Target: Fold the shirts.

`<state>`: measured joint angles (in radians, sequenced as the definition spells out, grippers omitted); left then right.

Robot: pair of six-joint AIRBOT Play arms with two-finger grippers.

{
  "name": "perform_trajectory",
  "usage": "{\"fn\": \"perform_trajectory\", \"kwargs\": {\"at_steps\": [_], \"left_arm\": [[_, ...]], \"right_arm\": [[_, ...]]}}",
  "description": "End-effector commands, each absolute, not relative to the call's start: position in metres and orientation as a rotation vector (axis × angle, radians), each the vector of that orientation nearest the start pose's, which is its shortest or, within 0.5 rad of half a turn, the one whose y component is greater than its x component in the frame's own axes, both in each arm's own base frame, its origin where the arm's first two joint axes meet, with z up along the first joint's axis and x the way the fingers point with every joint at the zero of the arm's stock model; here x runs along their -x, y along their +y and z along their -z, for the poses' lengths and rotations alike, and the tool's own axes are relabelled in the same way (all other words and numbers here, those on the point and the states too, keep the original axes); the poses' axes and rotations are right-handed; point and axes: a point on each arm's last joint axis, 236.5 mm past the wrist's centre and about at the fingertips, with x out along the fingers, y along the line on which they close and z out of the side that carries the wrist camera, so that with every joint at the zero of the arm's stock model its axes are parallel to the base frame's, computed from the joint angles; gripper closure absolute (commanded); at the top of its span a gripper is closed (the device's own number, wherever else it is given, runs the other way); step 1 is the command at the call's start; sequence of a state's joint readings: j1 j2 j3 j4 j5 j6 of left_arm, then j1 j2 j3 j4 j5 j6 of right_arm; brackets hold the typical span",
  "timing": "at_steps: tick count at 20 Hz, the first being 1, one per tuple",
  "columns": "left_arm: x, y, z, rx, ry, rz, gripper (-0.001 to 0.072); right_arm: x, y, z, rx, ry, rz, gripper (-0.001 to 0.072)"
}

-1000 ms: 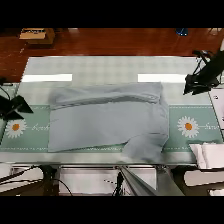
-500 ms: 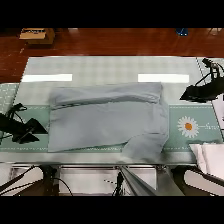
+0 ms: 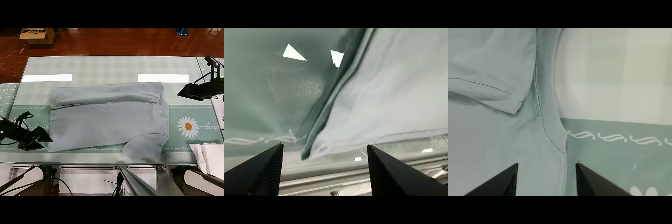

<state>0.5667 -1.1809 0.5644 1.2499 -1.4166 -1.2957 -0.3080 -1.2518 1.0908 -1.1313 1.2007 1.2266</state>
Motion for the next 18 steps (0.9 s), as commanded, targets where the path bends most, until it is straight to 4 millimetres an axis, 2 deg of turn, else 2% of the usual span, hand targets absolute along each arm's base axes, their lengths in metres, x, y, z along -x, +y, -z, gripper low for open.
{"fn": "perform_trajectory", "kwargs": {"at_steps": [1, 5, 8, 9, 10, 12, 13, 14, 16, 18], "left_arm": [[-0.162, 0.007, 0.108, 0.711, 1.789, 0.005, 0.0091], [-0.170, -0.011, 0.110, 0.622, 1.792, 0.070, 0.0101], [-0.174, -0.019, 0.117, 0.612, 1.804, 0.041, 0.0120], [-0.172, -0.023, 0.119, 0.609, 1.826, 0.051, 0.0170], [-0.168, -0.025, 0.121, 0.606, 1.850, 0.064, 0.0353], [-0.163, -0.030, 0.124, 0.609, 1.885, 0.086, 0.0456], [-0.160, -0.031, 0.124, 0.605, 1.905, 0.106, 0.0620], [-0.157, -0.032, 0.124, 0.603, 1.918, 0.119, 0.0687], [-0.156, -0.032, 0.124, 0.603, 1.920, 0.121, 0.0688], [-0.157, -0.032, 0.124, 0.589, 1.916, 0.141, 0.0688]], "right_arm": [[-0.370, -0.018, -0.013, -0.315, 1.214, -0.195, 0.0253], [-0.370, -0.018, -0.013, -0.315, 1.218, -0.197, 0.0253], [-0.366, -0.016, -0.012, -0.321, 1.234, -0.203, 0.0253], [-0.364, -0.015, -0.012, -0.323, 1.244, -0.207, 0.0253], [-0.361, -0.014, -0.012, -0.324, 1.253, -0.211, 0.0253], [-0.357, -0.014, -0.010, -0.323, 1.271, -0.213, 0.0253], [-0.356, -0.015, -0.010, -0.318, 1.277, -0.210, 0.0253], [-0.354, -0.019, -0.008, -0.303, 1.288, -0.201, 0.0253], [-0.336, -0.039, 0.004, -0.238, 1.367, -0.134, 0.0253], [-0.309, -0.045, 0.020, -0.301, 1.450, -0.116, 0.0253]]}}
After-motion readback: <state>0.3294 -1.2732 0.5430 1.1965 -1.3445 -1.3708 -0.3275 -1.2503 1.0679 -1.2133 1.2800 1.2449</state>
